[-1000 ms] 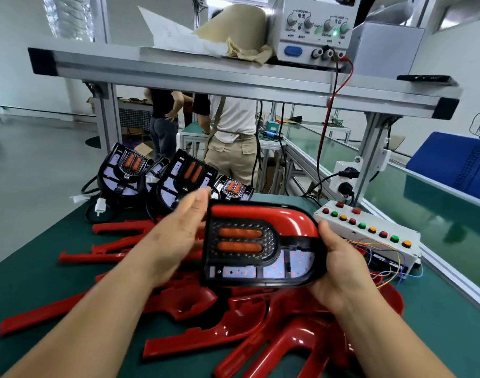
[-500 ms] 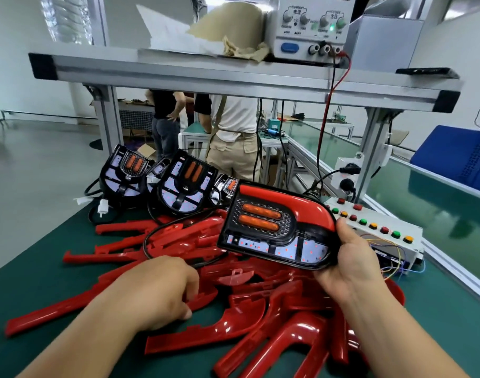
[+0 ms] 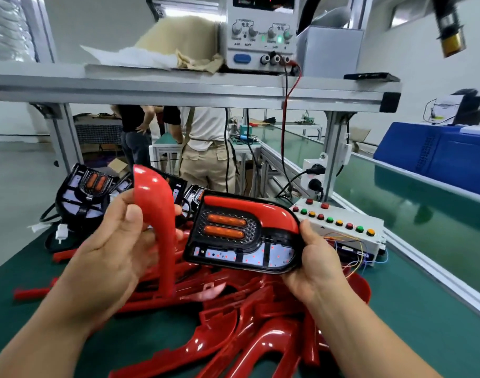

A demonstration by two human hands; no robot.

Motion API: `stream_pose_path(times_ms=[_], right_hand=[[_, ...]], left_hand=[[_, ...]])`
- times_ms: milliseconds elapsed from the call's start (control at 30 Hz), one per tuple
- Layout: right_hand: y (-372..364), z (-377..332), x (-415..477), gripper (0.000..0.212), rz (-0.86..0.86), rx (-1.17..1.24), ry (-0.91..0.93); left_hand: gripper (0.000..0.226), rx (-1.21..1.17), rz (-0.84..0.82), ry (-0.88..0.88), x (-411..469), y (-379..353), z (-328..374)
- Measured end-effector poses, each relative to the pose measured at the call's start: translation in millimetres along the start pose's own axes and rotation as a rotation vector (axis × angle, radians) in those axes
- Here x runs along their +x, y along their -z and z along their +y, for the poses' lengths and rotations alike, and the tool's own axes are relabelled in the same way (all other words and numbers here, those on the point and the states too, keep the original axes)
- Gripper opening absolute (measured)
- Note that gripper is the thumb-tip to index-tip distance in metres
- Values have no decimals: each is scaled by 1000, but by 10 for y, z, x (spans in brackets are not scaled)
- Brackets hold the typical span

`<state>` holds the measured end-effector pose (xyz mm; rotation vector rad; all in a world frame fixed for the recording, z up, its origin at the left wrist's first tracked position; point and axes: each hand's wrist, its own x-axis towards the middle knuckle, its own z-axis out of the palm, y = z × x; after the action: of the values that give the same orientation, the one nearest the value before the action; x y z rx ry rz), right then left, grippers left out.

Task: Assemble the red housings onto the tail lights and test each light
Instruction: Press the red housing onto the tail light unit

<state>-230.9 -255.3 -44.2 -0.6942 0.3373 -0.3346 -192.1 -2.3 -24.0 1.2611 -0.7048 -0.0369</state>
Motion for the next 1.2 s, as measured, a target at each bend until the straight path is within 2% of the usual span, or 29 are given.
stream_pose_path(times_ms=[100, 167, 233, 300, 333, 400, 500, 567, 700, 800, 967, 1200], right_hand=[[-10, 5, -1, 43, 9, -5, 18], [-12, 11, 2, 42, 13, -15, 26], [-12, 19, 3, 40, 12, -23, 32], [-17, 32, -3, 39, 4, -41, 37], [-23, 41, -9, 39, 0, -51, 38], [-32, 58, -23, 42, -14, -77, 29], [-33, 70, -54, 41, -34, -105, 19], [-31, 70, -70, 39, -41, -113, 28], [-33, 68, -75, 39, -33, -131, 30], [-29, 76, -92, 41, -30, -135, 17], [-45, 51, -137, 43, 15, -128, -23], [-70, 32, -167, 45, 53, -103, -55]], left_hand=[[37, -3, 220, 67, 78, -186, 46], [48, 191, 232, 77, 98, -261, 54], [58, 563, 107, 13, 62, -309, 51], [51, 896, -105, -86, 37, -385, 62], [52, 1005, -214, -140, 47, -429, 55], [70, 1172, -366, -221, 94, -534, 32], [84, 1332, -381, -371, 161, -682, -24], [81, 1356, -336, -374, 174, -757, -58], [53, 1370, -283, -376, 164, -792, -153], [51, 1380, -231, -381, 133, -804, -238], [50, 1233, -181, -352, 75, -839, -348], [46, 1223, -181, -445, 20, -861, -444]])
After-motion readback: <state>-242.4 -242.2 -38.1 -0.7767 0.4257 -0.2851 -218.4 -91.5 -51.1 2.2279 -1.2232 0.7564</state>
